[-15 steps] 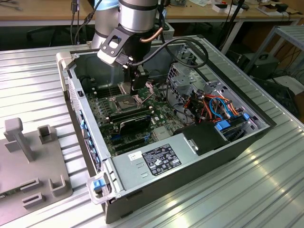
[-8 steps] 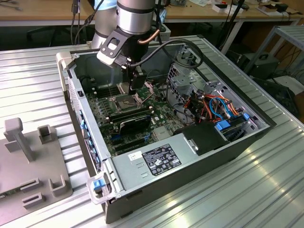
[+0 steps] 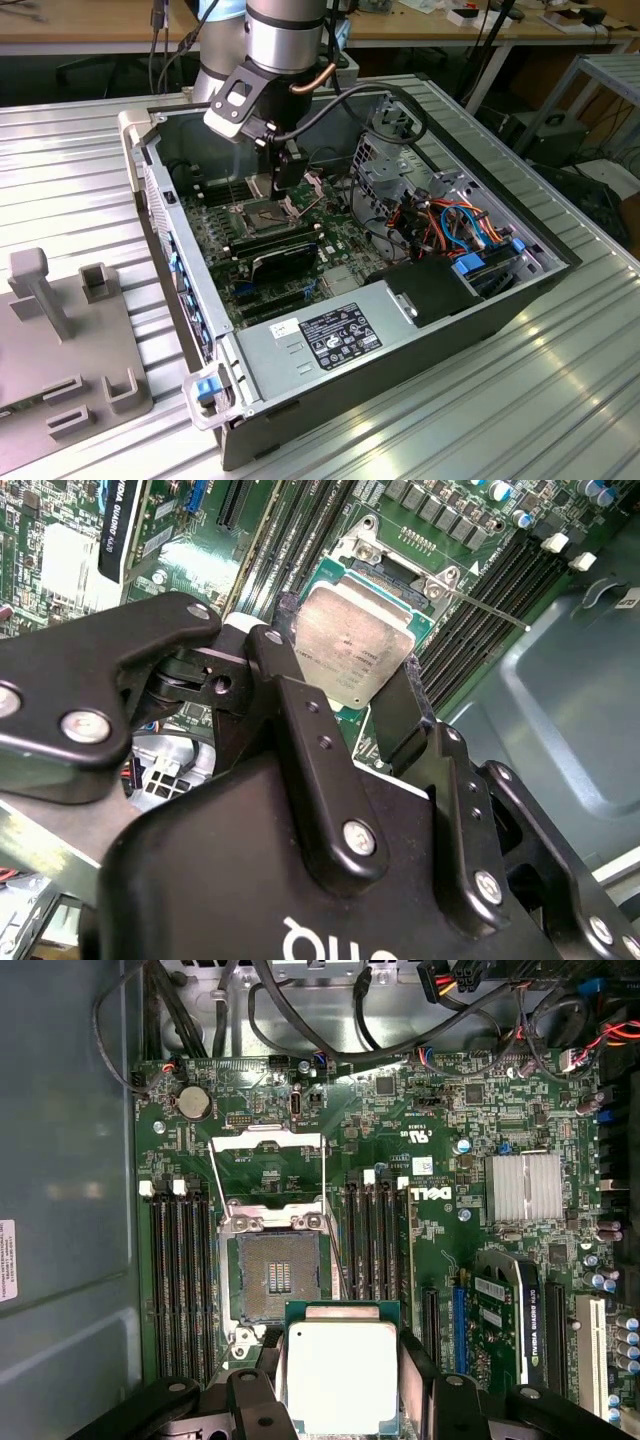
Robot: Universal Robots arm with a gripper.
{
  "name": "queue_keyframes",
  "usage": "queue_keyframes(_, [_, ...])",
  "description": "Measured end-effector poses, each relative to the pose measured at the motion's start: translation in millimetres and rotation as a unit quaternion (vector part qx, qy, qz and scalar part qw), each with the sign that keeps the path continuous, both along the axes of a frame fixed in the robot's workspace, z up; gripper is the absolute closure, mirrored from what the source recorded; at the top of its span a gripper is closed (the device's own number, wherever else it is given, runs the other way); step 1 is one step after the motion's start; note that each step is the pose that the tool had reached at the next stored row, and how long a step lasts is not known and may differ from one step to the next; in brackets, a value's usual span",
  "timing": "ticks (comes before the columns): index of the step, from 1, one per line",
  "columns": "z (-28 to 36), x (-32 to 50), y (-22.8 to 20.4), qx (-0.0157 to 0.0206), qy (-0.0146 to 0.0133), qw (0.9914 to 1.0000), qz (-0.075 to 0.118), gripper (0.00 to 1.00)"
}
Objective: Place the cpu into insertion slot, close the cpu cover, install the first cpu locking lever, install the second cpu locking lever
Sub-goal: 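Place the cpu into insertion slot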
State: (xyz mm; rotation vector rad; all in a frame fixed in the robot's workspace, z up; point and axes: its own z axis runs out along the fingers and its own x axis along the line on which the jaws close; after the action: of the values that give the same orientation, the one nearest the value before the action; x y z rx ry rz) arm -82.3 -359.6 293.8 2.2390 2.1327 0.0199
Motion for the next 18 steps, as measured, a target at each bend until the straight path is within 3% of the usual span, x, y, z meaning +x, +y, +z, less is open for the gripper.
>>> queue_keyframes(7, [-1.8,0.0,0.5,0.0001,-0.0001,1.00000,0.000,0.45])
queue_keyframes(8, [-4.2,0.4,1.7,-0.0001,0.0000,1.00000,0.000,0.45])
queue_keyframes(11, [-14.3,5.6,12.0,-0.0001,0.0000,0.99999,0.005,0.45])
queue_keyframes(18, [-27.4,12.8,22.0,-0.0001,0.0000,0.99989,0.015,0.45])
